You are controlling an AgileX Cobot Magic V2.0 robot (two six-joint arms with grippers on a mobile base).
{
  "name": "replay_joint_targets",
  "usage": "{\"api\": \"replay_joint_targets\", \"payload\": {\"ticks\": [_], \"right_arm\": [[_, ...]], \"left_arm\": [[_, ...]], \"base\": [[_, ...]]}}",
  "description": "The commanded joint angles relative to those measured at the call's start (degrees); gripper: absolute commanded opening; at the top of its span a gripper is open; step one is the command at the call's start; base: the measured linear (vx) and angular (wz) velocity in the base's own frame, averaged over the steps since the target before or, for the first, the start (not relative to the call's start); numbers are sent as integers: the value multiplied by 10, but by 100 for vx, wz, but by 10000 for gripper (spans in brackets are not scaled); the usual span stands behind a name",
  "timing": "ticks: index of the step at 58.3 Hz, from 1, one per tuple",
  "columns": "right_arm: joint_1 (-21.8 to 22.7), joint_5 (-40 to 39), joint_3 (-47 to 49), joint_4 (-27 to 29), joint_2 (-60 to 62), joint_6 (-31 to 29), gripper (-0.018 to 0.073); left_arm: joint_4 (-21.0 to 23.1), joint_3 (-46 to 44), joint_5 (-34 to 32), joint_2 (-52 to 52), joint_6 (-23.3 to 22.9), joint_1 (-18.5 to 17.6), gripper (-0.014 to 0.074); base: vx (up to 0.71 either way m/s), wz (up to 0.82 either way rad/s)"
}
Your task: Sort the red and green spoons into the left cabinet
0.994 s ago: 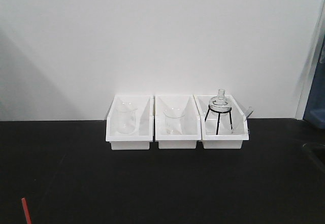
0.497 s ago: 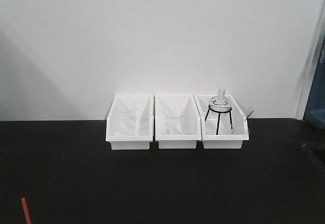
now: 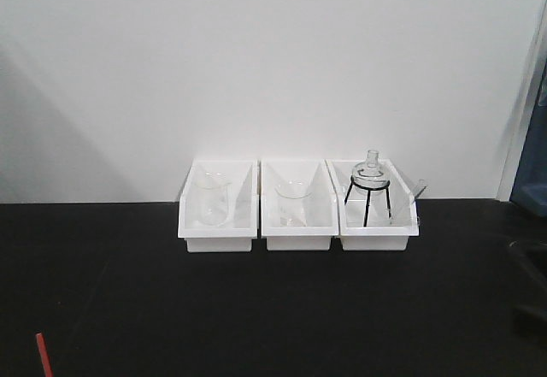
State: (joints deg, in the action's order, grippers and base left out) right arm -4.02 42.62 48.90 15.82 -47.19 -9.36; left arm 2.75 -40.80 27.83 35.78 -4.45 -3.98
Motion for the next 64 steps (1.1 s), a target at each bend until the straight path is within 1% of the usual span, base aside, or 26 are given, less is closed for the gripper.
{"api": "replay_joint_targets", "payload": {"ticks": [1,5,9,19,25,30,34,39,43,53,64], "right_arm": [[1,0,18,111,-36,-110,694],[1,-3,18,167,-67,-133,670],[1,-5,18,193,-96,-142,631],[1,7,18,200,-175,-172,533],[-3,8,18,206,-214,-183,503],[-28,-5,18,198,-235,-192,494],[-65,-31,18,189,-251,-194,494],[-102,-73,18,167,-266,-173,494],[-119,-100,18,142,-279,-149,494],[-124,-126,18,92,-325,-113,489],[-124,-148,18,99,-384,-116,436]], "left_arm": [[6,-17,-20,4,-4,1,585],[5,-17,-7,4,-4,1,585],[5,-17,2,4,-4,1,585],[5,-17,7,4,-3,1,585],[4,-17,7,4,-3,1,585],[3,-17,7,4,-2,1,585],[0,-17,7,4,-3,1,585],[0,-17,7,4,-3,1,585],[0,-17,7,4,-3,1,585],[0,-17,15,4,-3,1,585],[0,-17,21,4,-3,1,585]], "base": [[0,0],[0,0],[0,0],[0,0],[0,0],[0,0],[0,0],[0,0],[0,0],[0,0],[0,0]]}}
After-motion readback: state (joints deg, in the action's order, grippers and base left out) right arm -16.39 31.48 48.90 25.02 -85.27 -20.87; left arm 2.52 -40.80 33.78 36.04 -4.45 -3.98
